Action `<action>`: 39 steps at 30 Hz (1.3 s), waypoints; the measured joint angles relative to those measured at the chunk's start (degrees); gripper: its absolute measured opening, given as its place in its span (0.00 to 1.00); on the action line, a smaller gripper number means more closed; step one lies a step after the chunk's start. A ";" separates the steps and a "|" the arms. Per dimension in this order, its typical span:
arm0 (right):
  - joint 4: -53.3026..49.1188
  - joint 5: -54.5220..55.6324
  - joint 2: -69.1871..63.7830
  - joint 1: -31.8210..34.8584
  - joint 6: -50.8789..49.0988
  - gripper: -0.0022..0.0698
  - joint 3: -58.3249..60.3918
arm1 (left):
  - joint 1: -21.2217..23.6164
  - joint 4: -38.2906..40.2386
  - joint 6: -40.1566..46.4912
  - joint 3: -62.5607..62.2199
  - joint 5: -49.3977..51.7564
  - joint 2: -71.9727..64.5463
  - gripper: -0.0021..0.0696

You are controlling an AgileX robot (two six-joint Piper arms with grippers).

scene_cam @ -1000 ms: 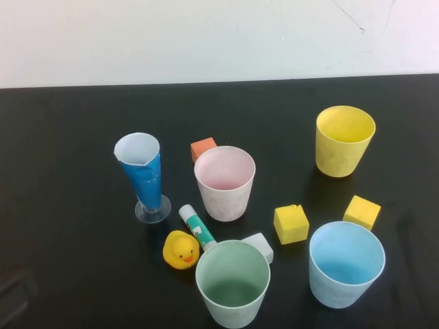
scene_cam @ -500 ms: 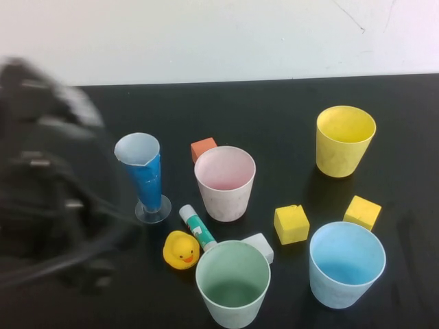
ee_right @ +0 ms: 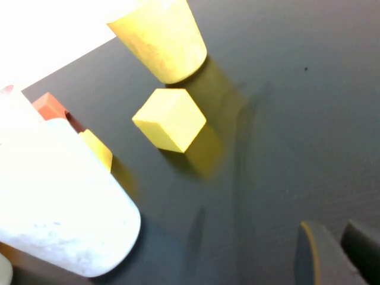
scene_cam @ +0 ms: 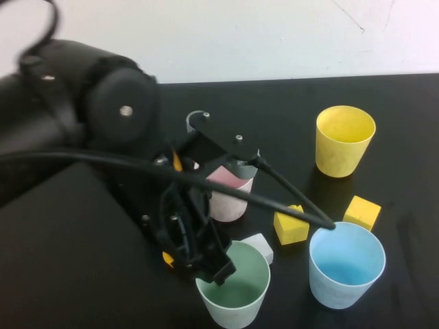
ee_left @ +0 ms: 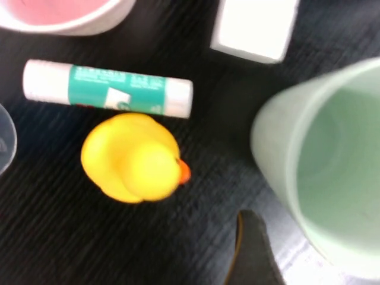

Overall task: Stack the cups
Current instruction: Pick up the green cup, then place the green cup on the pink cup

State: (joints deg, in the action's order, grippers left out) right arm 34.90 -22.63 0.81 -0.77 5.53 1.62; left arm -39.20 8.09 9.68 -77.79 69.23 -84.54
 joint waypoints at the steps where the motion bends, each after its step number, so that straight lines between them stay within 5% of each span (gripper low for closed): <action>1: 0.00 0.00 0.00 0.00 0.00 0.15 0.00 | 0.00 -0.13 -0.37 0.00 -0.25 -0.71 0.60; 9: 0.00 0.00 0.00 0.00 0.85 0.15 0.00 | 0.00 -1.45 -1.51 -0.47 -3.53 -6.81 0.56; 14: 0.00 0.00 0.00 0.00 0.98 0.15 0.00 | 0.00 -1.46 -1.50 -0.47 -4.12 -9.41 0.18; 17: 0.00 0.00 0.00 0.00 1.03 0.15 0.00 | 0.00 -0.60 -1.50 -0.47 -4.12 -8.84 0.07; 29: 0.00 0.00 0.00 0.00 1.12 0.15 0.00 | 0.00 -0.97 -5.35 -0.59 -3.14 9.58 0.04; 39: 0.10 0.00 0.00 0.00 1.25 0.15 0.00 | 0.00 -18.50 -20.28 -0.72 -20.91 8.75 0.04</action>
State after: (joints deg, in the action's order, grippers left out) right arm 35.00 -22.63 0.81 -0.77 6.78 1.62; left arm -39.20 -10.41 -10.59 -78.50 48.32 -75.80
